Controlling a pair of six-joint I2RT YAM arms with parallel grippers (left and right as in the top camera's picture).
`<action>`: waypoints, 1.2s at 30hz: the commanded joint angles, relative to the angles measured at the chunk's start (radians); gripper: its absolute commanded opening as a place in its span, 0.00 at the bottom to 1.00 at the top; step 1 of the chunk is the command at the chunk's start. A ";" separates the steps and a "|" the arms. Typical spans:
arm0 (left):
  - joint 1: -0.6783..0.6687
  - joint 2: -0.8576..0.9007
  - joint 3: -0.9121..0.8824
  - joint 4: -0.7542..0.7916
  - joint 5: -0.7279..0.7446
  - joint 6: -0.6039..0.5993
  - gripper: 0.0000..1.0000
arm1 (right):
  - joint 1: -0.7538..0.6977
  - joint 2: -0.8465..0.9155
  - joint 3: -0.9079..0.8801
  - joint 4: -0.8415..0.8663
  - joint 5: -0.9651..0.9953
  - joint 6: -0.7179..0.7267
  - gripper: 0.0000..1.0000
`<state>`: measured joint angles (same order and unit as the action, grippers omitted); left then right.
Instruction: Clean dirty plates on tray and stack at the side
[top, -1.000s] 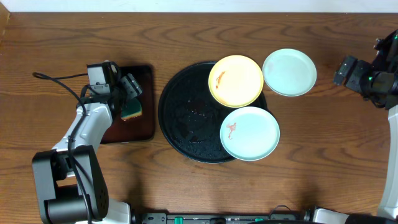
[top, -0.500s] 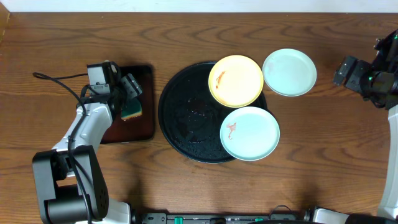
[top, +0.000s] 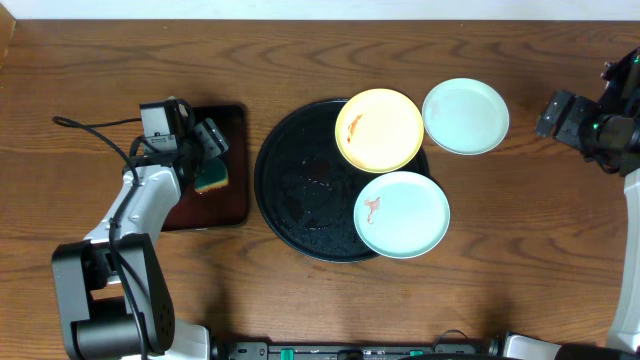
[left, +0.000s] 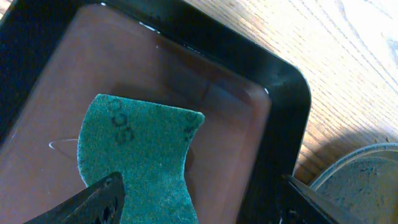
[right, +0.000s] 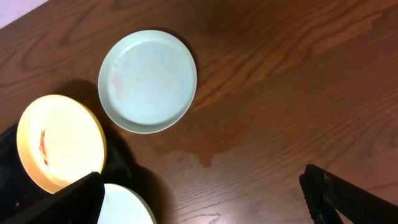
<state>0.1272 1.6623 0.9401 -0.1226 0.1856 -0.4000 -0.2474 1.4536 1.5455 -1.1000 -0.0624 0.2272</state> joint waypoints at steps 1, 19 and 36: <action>0.000 -0.002 0.003 0.000 0.012 -0.009 0.79 | -0.002 -0.011 0.006 -0.001 0.006 0.004 0.99; 0.000 -0.002 0.003 0.000 0.012 -0.010 0.79 | -0.002 -0.011 0.006 -0.001 0.006 0.004 0.99; 0.000 -0.002 0.003 0.000 0.012 -0.009 0.79 | -0.002 -0.011 0.006 -0.066 0.123 -0.153 0.99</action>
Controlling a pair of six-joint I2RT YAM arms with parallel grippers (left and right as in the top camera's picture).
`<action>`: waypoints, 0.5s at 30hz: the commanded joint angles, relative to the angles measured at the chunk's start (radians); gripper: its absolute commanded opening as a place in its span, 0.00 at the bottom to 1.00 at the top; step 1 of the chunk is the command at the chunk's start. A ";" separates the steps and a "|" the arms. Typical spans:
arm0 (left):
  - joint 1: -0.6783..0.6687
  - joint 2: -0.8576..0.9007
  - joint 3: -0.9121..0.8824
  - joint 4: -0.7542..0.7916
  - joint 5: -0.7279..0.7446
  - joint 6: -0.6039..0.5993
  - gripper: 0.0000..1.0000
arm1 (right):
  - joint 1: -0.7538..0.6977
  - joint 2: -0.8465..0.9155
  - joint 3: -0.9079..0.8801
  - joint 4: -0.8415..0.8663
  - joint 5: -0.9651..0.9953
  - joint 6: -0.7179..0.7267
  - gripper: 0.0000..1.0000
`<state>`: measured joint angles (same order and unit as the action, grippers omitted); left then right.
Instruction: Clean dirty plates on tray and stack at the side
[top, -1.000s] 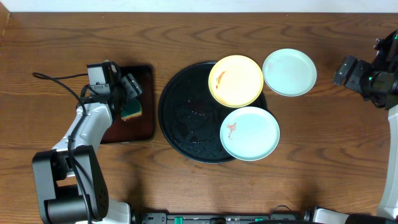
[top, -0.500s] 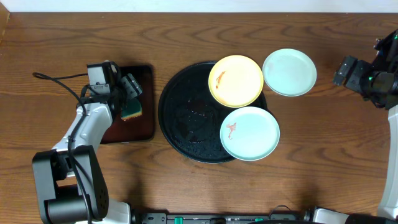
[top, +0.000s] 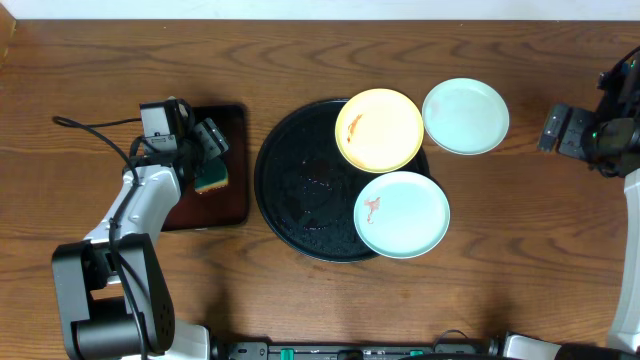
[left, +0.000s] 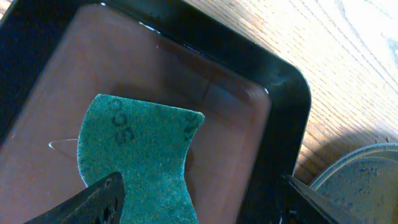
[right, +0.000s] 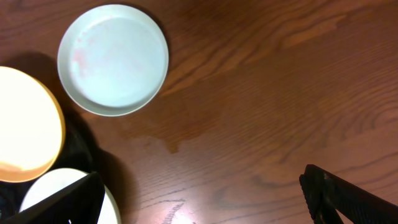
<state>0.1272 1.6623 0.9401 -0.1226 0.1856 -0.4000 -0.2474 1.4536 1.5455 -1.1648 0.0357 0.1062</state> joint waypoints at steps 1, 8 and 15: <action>0.000 -0.002 0.003 0.000 0.012 -0.009 0.79 | -0.002 -0.011 0.006 0.006 0.016 -0.033 0.99; 0.000 -0.002 0.003 0.087 0.005 -0.009 0.78 | -0.002 -0.011 0.006 0.032 -0.275 -0.029 0.99; 0.000 -0.003 0.003 0.114 0.122 -0.129 0.78 | -0.001 -0.011 0.006 0.101 -0.455 -0.013 0.99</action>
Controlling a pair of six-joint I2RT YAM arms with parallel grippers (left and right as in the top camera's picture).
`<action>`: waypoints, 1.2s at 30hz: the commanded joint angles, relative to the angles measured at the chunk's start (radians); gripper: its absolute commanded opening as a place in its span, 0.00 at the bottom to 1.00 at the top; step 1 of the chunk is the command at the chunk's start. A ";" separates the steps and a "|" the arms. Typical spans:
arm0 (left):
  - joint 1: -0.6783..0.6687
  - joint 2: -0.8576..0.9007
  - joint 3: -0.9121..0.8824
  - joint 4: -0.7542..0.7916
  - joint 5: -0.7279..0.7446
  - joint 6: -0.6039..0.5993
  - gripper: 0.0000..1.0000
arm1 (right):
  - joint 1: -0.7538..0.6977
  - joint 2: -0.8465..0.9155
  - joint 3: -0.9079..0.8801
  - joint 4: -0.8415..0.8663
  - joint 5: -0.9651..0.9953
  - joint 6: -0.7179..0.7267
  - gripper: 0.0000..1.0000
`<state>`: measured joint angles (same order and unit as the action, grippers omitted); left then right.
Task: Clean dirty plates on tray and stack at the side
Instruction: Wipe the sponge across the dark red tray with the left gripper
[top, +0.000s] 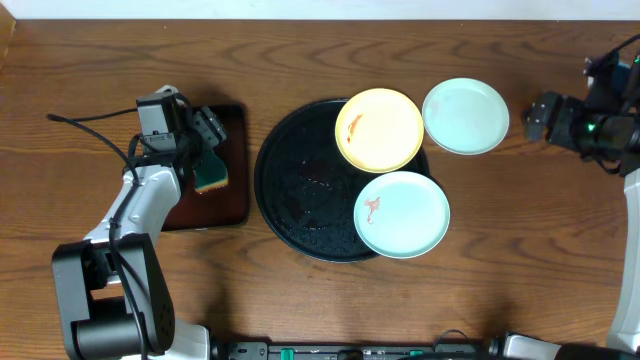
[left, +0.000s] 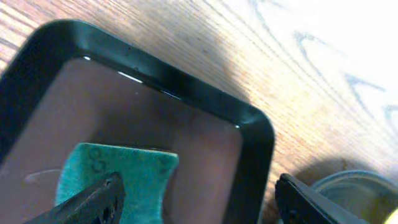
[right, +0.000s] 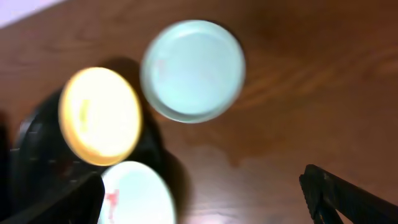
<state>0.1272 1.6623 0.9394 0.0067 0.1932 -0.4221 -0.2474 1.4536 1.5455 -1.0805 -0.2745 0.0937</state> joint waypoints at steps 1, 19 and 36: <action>0.000 -0.003 0.004 -0.016 0.187 -0.153 0.78 | -0.001 -0.011 0.006 0.022 -0.166 -0.001 0.99; -0.171 -0.093 0.470 -0.663 -0.463 0.024 0.79 | 0.000 0.018 0.006 0.064 -0.115 0.007 0.99; -0.061 0.280 0.401 -0.739 -0.235 -0.017 0.70 | 0.018 0.024 0.006 0.025 -0.119 0.040 0.99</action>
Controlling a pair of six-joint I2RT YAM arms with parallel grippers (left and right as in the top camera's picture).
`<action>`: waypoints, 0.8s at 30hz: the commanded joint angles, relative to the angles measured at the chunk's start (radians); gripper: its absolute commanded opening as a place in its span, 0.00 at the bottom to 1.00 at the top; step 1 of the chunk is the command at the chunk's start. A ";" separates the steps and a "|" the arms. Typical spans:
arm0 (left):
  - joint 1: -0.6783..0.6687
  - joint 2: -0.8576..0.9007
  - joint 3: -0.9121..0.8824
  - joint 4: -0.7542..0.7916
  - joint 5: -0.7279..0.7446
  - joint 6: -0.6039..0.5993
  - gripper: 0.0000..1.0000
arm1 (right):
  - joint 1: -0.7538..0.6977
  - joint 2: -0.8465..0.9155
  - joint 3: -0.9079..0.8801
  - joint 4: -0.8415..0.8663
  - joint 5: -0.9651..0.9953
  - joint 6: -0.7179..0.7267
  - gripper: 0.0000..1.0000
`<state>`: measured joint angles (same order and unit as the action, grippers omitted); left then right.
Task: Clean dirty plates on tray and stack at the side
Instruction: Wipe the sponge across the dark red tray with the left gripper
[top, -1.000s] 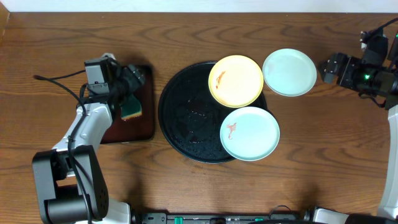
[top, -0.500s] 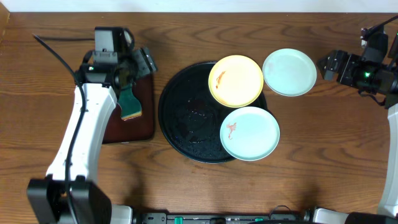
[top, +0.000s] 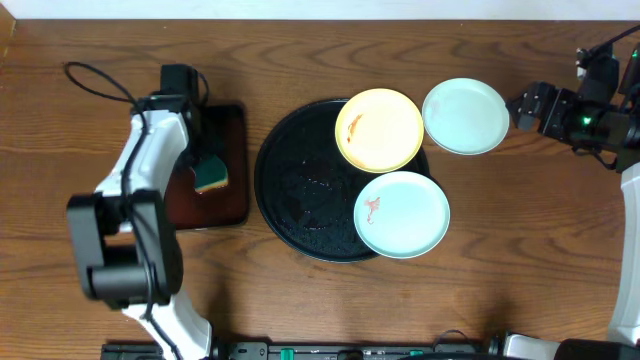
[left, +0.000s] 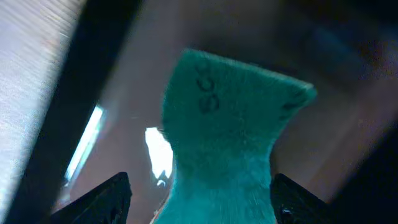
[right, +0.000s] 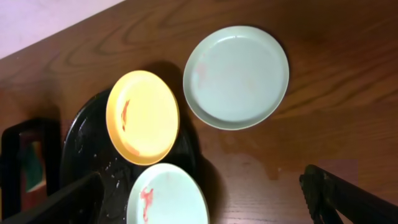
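A green sponge (left: 230, 137) lies in a small dark rectangular tray (top: 190, 205). My left gripper (left: 199, 208) hangs just above it, open, a finger on each side of the sponge. On the round black tray (top: 300, 190) sit a yellow plate (top: 378, 130) with a red smear and a pale blue plate (top: 401, 213) with a red stain. A third pale plate (top: 465, 116) rests on the table to the tray's right. My right gripper (right: 202, 205) is open and empty, high up beside that plate.
Water drops speckle the black tray's floor (right: 87, 180). A damp patch (right: 249, 165) marks the wood below the third pale plate. A black cable (top: 100, 75) loops behind the left arm. Bare brown table lies in front and at the far right.
My left arm has swung round to the small tray's back edge and the wrist has turned, so the sponge now lies square between its open fingers. My right gripper has shifted left towards the plates.
At first my left gripper hung open over the sponge in the small tray and my right one was open at the far right. The left one then drew back a little, and now it faces the sponge from the back. No plate has moved.
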<state>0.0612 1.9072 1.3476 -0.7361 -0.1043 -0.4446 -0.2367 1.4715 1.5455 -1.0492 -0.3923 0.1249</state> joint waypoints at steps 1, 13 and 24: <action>0.008 0.042 -0.007 0.007 0.071 0.006 0.69 | 0.007 0.006 0.006 -0.007 -0.001 0.009 0.99; 0.034 0.080 -0.007 0.034 0.164 0.116 0.67 | 0.007 0.006 0.006 -0.020 -0.001 0.009 0.99; 0.035 0.118 -0.007 0.004 0.093 0.115 0.43 | 0.007 0.006 0.006 -0.027 -0.001 0.009 0.98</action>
<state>0.0902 2.0163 1.3457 -0.7231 0.0254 -0.3412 -0.2363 1.4715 1.5455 -1.0767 -0.3920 0.1253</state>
